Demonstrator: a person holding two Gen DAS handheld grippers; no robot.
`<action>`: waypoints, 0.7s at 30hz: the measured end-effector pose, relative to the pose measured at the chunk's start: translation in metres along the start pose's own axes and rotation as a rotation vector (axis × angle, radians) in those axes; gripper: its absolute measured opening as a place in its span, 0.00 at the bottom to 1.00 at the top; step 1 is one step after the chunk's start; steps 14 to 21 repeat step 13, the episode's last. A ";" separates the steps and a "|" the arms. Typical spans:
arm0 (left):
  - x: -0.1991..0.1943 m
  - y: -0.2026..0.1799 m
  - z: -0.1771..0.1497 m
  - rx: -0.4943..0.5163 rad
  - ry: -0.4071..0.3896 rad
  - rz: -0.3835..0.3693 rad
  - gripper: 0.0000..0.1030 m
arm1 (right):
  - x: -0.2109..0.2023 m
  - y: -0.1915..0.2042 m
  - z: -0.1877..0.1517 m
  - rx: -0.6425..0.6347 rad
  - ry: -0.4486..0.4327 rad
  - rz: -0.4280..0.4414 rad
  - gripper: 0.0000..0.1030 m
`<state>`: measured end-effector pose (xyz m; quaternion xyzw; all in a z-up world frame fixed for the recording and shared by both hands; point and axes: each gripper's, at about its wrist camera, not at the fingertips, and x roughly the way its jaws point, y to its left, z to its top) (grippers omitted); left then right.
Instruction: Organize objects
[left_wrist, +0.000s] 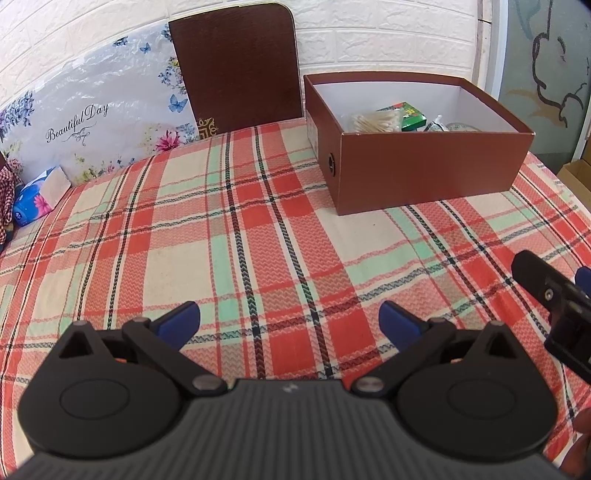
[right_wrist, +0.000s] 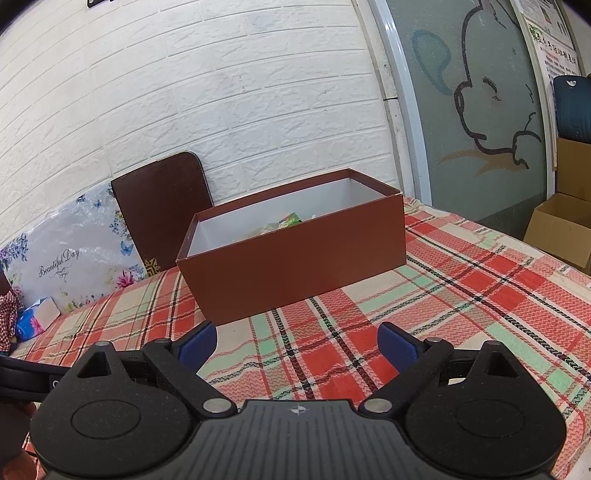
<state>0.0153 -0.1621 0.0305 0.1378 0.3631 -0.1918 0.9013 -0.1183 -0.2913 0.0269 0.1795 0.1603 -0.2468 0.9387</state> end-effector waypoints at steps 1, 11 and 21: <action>0.000 0.001 0.000 -0.001 0.002 -0.001 1.00 | 0.000 0.000 0.000 0.000 0.000 -0.001 0.91; 0.000 -0.001 -0.003 0.008 -0.007 -0.035 1.00 | 0.000 0.000 -0.001 0.007 0.000 -0.009 0.92; -0.001 -0.003 -0.002 0.009 -0.011 -0.049 1.00 | 0.000 0.001 -0.002 0.003 0.001 -0.008 0.92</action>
